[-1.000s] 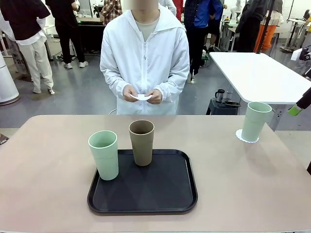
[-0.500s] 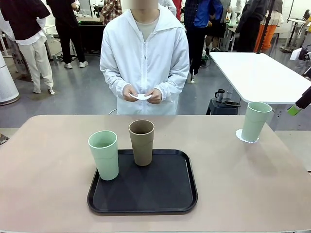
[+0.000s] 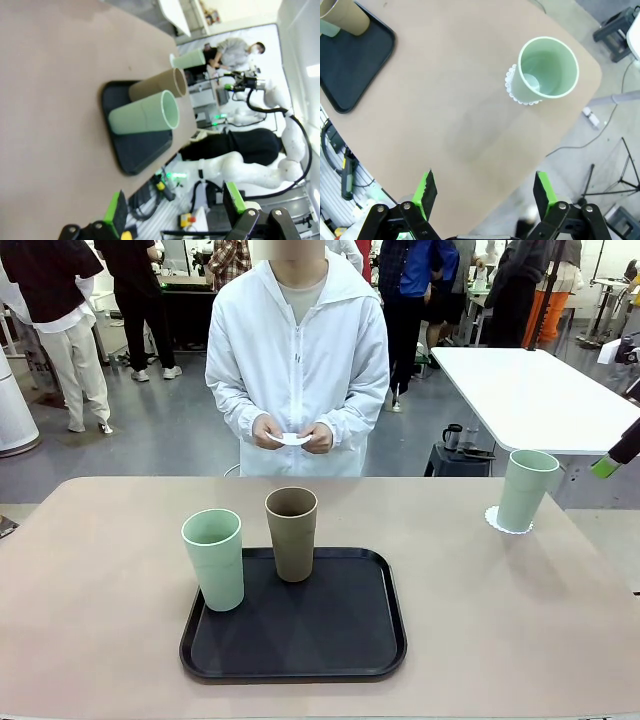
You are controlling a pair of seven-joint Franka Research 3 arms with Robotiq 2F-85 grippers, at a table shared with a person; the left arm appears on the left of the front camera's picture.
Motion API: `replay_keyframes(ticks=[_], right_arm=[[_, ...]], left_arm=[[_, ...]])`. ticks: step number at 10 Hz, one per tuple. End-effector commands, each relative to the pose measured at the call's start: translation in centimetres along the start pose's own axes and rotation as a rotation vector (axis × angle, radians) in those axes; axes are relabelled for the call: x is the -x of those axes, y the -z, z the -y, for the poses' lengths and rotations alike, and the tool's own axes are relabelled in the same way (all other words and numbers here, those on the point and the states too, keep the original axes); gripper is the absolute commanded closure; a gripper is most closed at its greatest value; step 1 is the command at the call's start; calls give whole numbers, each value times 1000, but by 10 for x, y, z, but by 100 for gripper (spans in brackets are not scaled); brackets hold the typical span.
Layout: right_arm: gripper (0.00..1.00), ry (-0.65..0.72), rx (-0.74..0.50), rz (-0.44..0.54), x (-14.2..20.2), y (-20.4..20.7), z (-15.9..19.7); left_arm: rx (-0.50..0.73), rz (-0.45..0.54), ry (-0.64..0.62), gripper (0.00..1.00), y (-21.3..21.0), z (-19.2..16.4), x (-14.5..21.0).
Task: Place coasters on the table and set cups on them.
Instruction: Take one Reusable plastic cup from the Flat Tray and place it on a coaster set by the human.
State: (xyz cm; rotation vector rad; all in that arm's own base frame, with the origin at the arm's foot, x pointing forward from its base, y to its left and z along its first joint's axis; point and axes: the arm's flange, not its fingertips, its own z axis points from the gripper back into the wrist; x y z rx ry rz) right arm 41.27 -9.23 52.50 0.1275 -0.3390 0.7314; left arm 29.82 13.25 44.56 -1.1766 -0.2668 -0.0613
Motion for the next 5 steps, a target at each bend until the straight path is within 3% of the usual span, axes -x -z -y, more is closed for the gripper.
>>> replay_keyframes(ticks=[1, 5], right_arm=[[0, 95, -108, 117, 14, -13, 2], [0, 297, -837, 395, 70, -40, 52]], left_arm=[[14, 7, 12, 0, -1, 1, 0], [14, 7, 12, 0, -1, 1, 0]])
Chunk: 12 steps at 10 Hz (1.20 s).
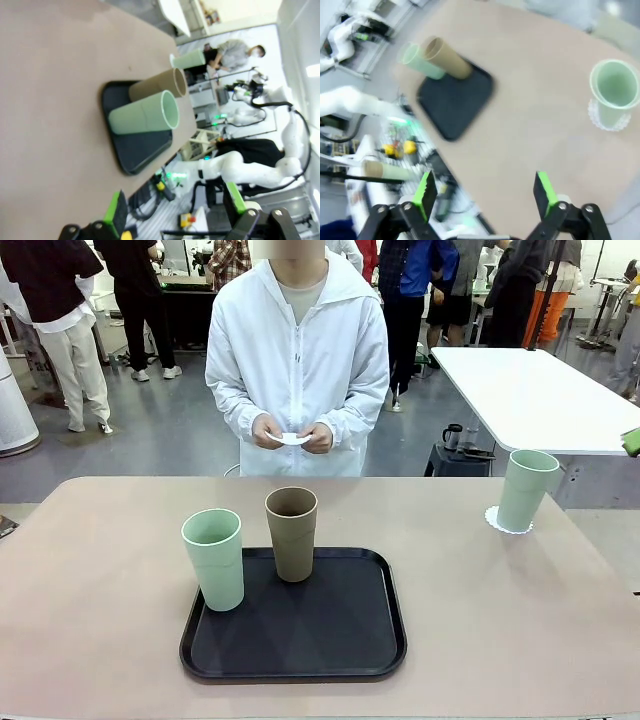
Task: Place coasters on the table and set cups on them.
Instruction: Take one Reusable plastic cup from the Flat Tray and place it on a coaster set by the human.
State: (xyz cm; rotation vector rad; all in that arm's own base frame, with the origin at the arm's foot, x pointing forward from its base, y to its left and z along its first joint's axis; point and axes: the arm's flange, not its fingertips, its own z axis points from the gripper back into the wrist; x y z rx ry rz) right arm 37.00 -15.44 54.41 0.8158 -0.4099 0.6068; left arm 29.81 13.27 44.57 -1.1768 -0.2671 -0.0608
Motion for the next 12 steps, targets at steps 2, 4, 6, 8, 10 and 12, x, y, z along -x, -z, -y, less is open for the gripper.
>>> replay_keyframes(ticks=[2, 4, 6, 8, 10, 12], right_arm=[[0, 187, -392, 152, 28, -24, 68], [0, 249, -446, 254, 72, -25, 105], [0, 306, -486, 294, 106, -21, 135], [0, 341, -480, 321, 126, -22, 154], [0, 351, -469, 331, 129, -21, 159], [0, 338, -475, 309, 131, -20, 159]], left_arm=[[14, 7, 12, 0, -1, 1, 0], [14, 7, 12, 0, -1, 1, 0], [14, 7, 12, 0, -1, 1, 0], [14, 7, 12, 0, -1, 1, 0], [14, 7, 12, 0, -1, 1, 0], [14, 7, 12, 0, -1, 1, 0]])
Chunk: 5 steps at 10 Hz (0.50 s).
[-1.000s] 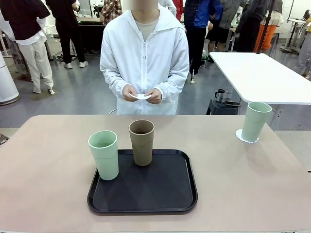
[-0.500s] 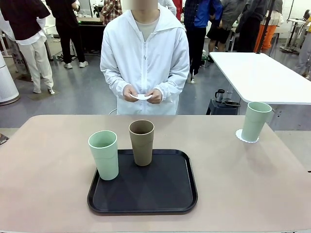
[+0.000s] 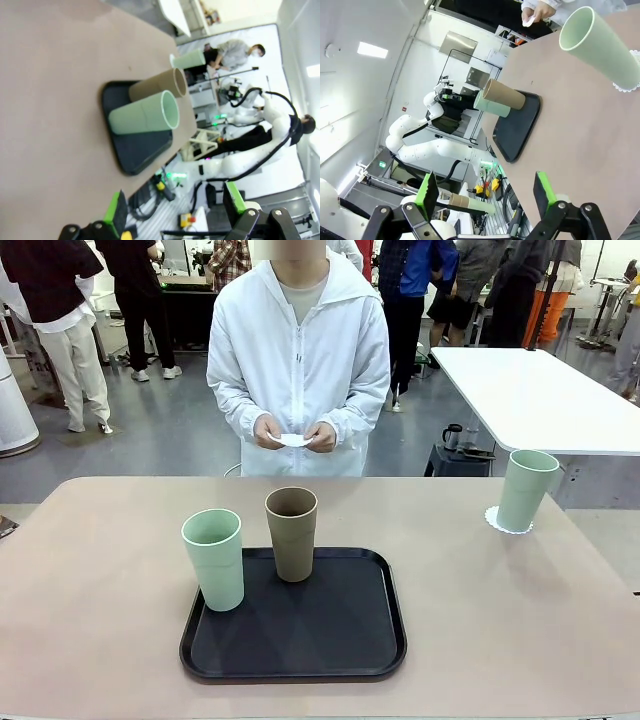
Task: Place coasters on the table and set cups on them.
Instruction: Take one Reusable plastic cup from the Flat Tray and place it on a coaster set by the human.
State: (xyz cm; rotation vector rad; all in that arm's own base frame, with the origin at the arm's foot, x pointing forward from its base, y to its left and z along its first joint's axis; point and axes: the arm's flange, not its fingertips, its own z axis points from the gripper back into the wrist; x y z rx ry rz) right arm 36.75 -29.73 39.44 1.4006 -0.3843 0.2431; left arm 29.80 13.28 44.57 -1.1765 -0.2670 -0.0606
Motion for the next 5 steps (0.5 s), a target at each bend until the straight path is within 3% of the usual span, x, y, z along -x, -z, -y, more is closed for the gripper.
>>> replay_keyframes(ticks=[1, 5], right_arm=[[0, 3, 0, 3, 2, -1, 1], [0, 3, 0, 3, 2, -1, 1]], left_arm=[[15, 7, 12, 0, -1, 1, 0], [15, 7, 12, 0, -1, 1, 0]])
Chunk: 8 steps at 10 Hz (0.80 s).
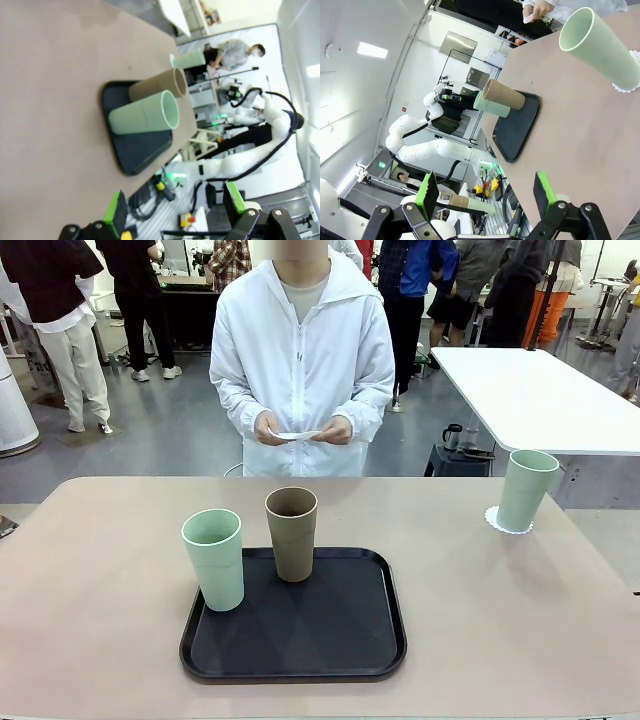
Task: Place coasters on the table and set cups on them.
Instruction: Take one Reusable plastic cup from the Flat Tray and place it on a coaster set by the human.
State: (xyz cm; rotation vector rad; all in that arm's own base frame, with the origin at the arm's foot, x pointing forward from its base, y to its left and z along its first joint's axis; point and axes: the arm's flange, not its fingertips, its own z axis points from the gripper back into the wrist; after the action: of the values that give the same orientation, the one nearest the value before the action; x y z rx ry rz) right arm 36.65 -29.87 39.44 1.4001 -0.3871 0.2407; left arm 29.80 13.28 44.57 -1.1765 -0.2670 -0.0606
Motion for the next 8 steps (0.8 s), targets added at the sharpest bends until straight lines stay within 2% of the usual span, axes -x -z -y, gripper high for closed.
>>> replay_keyframes(ticks=[1, 8], right_arm=[[0, 4, -1, 0, 1, 1, 1], [0, 4, -1, 0, 1, 1, 1]], left_arm=[[15, 7, 12, 0, -1, 1, 0], [15, 7, 12, 0, -1, 1, 0]])
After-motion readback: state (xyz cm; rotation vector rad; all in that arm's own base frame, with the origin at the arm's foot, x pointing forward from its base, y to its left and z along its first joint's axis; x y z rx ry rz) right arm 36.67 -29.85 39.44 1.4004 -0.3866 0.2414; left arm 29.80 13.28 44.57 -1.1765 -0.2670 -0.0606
